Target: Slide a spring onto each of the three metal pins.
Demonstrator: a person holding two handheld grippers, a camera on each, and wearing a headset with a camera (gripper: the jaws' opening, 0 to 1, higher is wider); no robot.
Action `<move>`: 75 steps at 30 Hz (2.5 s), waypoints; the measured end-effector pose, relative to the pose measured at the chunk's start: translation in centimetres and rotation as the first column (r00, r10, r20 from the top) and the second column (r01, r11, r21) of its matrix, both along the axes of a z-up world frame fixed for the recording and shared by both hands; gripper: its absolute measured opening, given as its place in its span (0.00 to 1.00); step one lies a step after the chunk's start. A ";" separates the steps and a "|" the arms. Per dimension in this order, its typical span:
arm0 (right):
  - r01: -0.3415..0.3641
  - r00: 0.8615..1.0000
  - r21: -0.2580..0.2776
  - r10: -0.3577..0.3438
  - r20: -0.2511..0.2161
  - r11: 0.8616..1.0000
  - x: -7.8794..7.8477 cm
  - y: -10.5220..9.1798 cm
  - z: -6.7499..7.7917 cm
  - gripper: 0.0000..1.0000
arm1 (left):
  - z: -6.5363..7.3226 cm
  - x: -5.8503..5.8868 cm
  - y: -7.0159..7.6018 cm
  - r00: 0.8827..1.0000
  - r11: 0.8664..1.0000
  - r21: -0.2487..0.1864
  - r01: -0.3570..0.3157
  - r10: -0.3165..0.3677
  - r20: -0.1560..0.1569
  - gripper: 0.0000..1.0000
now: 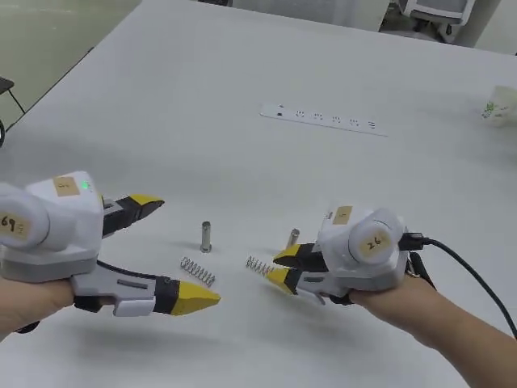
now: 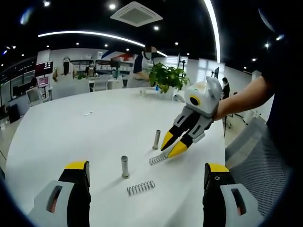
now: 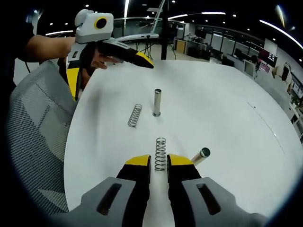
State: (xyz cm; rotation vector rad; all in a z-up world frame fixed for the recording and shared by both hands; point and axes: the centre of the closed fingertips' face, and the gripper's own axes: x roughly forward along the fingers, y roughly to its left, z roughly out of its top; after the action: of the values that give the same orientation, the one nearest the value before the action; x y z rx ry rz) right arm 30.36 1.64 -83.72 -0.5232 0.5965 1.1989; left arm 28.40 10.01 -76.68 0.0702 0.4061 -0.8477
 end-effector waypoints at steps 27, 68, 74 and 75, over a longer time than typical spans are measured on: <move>-0.048 0.999 0.013 0.048 0.004 0.999 -0.8 -0.6 0.9 0.08 | 1.0 -0.2 -0.7 0.999 0.999 0.022 0.027 -0.028 0.026 0.98; -0.207 0.972 -0.069 0.213 0.095 0.976 -4.0 -6.3 4.3 0.08 | 1.6 -1.7 -9.8 0.954 0.955 0.017 0.297 -0.297 0.041 0.69; -0.228 0.967 -0.055 0.233 0.099 0.972 -4.4 -5.8 4.5 0.08 | 0.8 -2.0 -11.3 0.938 0.938 -0.004 0.348 -0.347 0.018 0.59; -0.232 0.967 -0.046 0.236 0.096 0.972 -4.5 -5.7 4.7 0.08 | 0.7 -2.1 -11.4 0.935 0.935 -0.003 0.355 -0.355 0.015 0.56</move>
State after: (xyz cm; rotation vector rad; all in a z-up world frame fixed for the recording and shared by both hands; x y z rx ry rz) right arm 25.87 -4.05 -79.06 -0.6945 0.4782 1.3781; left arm 26.32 -1.41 -75.99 0.1476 0.3833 -1.2052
